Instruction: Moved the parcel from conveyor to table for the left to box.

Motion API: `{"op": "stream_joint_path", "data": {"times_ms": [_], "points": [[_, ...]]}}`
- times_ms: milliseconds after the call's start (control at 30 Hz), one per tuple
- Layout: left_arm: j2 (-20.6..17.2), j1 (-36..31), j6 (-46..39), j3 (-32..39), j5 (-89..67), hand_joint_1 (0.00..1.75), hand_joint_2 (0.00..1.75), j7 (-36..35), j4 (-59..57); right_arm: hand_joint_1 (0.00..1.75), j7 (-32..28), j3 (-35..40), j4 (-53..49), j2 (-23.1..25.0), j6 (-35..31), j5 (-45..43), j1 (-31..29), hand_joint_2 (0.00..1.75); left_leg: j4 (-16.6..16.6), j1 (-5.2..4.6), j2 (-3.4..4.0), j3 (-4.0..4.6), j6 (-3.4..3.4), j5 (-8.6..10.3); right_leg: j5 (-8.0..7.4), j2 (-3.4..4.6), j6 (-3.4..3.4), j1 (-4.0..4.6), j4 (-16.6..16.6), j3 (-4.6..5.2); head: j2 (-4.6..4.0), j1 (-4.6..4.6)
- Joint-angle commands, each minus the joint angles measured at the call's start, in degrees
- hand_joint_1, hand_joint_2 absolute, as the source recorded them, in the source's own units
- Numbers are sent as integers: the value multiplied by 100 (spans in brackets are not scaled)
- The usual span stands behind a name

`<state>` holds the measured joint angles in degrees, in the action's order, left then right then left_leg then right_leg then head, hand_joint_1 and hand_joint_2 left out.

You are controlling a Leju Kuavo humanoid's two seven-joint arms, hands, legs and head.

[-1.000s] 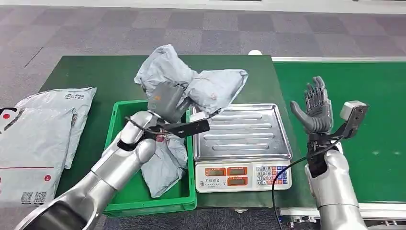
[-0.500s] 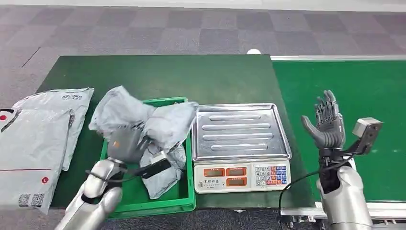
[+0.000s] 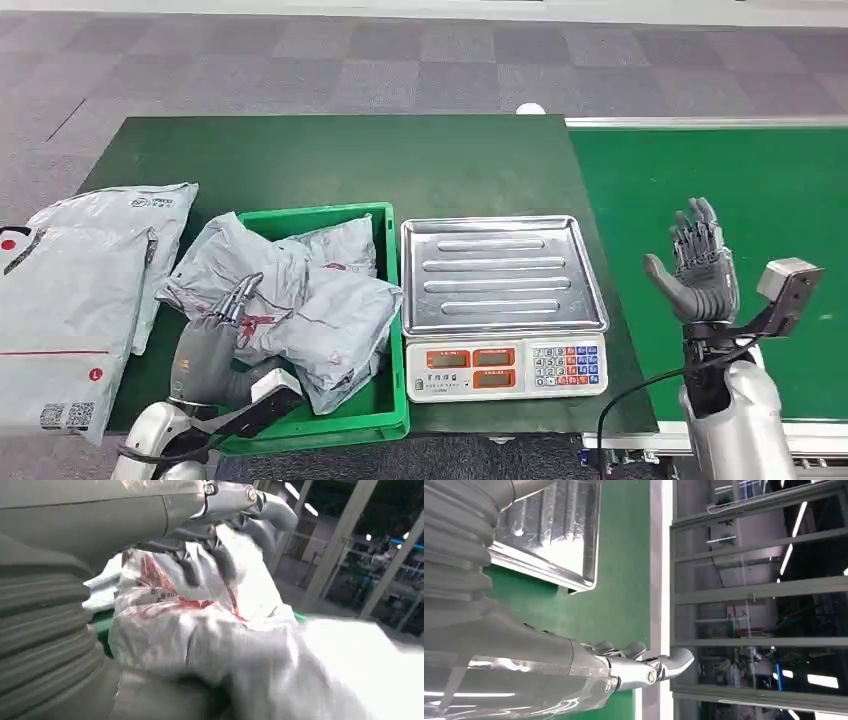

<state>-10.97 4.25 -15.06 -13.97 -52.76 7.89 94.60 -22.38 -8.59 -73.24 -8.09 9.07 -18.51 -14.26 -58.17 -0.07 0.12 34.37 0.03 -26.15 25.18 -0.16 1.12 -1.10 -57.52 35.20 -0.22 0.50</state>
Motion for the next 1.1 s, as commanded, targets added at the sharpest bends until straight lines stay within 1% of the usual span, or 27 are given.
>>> {"op": "stream_joint_path", "data": {"times_ms": [33, 100, 133, 233, 300, 333, 367, 400, 467, 500, 533, 567, 633, 700, 767, 867, 900, 967, 1067, 1100], "points": [[135, -1204, 503, -195, 760, 0, 175, 279, -1250, 0, -19, 304, 551, -170, -117, -87, -511, 175, 10, 4, -11, -15, -4, 10, -5, -10, -6, 5, 11, -19, 0, -2], [160, -1430, 751, -230, 1173, 0, 175, 390, -1460, 0, -20, 330, 537, -125, -122, -96, -493, 175, 10, 8, -20, -15, -4, 16, -9, -17, -4, 8, 15, -23, 0, -2], [170, -1616, 1090, -225, 1764, 0, 175, 571, -1616, 0, 2, 393, 574, -80, -115, -79, -556, 175, 9, 3, -18, -12, -3, 17, -7, -15, -2, 3, 9, -18, 0, -2], [159, -1698, 1122, -224, 1796, 0, 175, 568, -1659, 0, 2, 421, 586, -49, -118, -80, -587, 175, 9, 4, -11, -15, -5, 21, -13, -6, -6, 4, 9, -18, 0, 0], [160, -1750, 1641, -144, 2519, 0, 175, 716, -1721, 0, 52, 502, 671, -59, -88, -62, -662, 175, 13, 9, -8, -24, -7, 19, -16, -2, -8, 9, 19, -30, 0, -2], [210, -1895, 2244, -4, 3376, 0, 175, 853, -1895, 0, 87, 614, 819, -68, -79, -7, -758, 175, 20, 10, -5, -33, -9, 19, -17, 3, -11, 11, 24, -36, 0, -2], [192, -2070, 2537, 34, 3717, 0, 175, 861, -2072, 0, 104, 705, 947, -67, -76, 42, -832, 175, 17, 12, -4, -31, -9, 18, -17, 5, -11, 12, 22, -34, 0, 0], [179, -2169, 2546, 21, 3749, 0, 175, 869, -2178, 0, 68, 758, 1035, -68, -97, 63, -881, 175, 6, 6, -8, -15, -7, 21, -16, 1, -6, 6, 8, -17, 0, 0], [190, -2225, 2648, 37, 3890, 0, 175, 906, -2257, 0, 47, 787, 1076, -67, -104, 71, -901, 175, 6, 7, -6, -14, -7, 21, -18, 3, -6, 8, 9, -17, 0, 0], [208, -2319, 2986, 52, 4235, 0, 175, 1003, -2377, 0, 52, 850, 1136, -80, -75, 96, -933, 175, 12, 10, -7, -22, -8, 22, -19, 2, -9, 10, 17, -27, 0, 0], [215, -2599, 3524, 43, 4679, 0, 175, 1111, -2659, 0, 69, 966, 1314, -61, -27, 154, -1044, 175, 6, 7, -7, -15, -7, 21, -17, 1, -5, 8, 9, -19, 0, -2], [216, -2803, 3796, -9, 4826, 0, 175, 1132, -2876, 0, 61, 1035, 1441, -40, -10, 192, -1127, 175, 9, 10, -8, -20, -8, 23, -19, 0, -8, 11, 14, -25, 0, -2], [242, -3385, 4694, -235, 5118, 0, 175, 1352, -3418, 0, 82, 1254, 1714, -39, 51, 293, -1323, 175, 8, 14, -8, -20, -13, 27, -22, 1, -10, 14, 15, -25, 0, 0], [290, -3769, 5057, -386, 5114, 0, 175, 1562, -3690, 0, 107, 1354, 1885, 13, 85, 329, -1490, 175, -3, 9, -17, -2, -9, 28, -20, -8, -5, 9, 2, -9, 0, -2], [445, -4234, 5958, -549, 5352, 0, 175, 1845, -3981, 0, 200, 1475, 2087, 159, 111, 472, -1768, 175, -5, 7, -21, 2, -7, 34, -26, -12, -3, 7, -2, -5, 0, 0], [533, -4363, 5946, -545, 5339, 0, 175, 1814, -4069, 0, 225, 1491, 2155, 238, 71, 502, -1877, 175, -2, 10, -16, 0, -7, 43, -41, -5, -9, 10, 3, -7, 0, 0], [583, -4397, 6193, -522, 5506, 0, 175, 1845, -4138, 0, 248, 1490, 2142, 242, 67, 540, -1867, 175, 0, 10, -9, -3, -10, 43, -43, 1, -8, 10, 6, -9, 0, 0], [809, -4604, 6457, -507, 5636, 0, 175, 1948, -4352, 0, 261, 1490, 2092, 257, 96, 634, -1812, 175, -2, 9, -21, -2, -9, 44, -45, -8, -7, 9, 3, -9, 0, 0], [1215, -4867, 6713, -377, 6071, 0, 175, 1821, -4731, 0, 245, 1476, 2047, 252, 184, 733, -1675, 175, -5, 7, -28, 3, -5, 47, -42, -17, -6, 7, 1, -6, 0, 0], [1278, -4885, 6780, -352, 6173, 0, 175, 1796, -4787, 0, 243, 1495, 2061, 256, 206, 746, -1671, 175, -1, 13, -32, -3, -7, 48, -43, -21, -10, 13, 9, -16, 0, 0]]}}
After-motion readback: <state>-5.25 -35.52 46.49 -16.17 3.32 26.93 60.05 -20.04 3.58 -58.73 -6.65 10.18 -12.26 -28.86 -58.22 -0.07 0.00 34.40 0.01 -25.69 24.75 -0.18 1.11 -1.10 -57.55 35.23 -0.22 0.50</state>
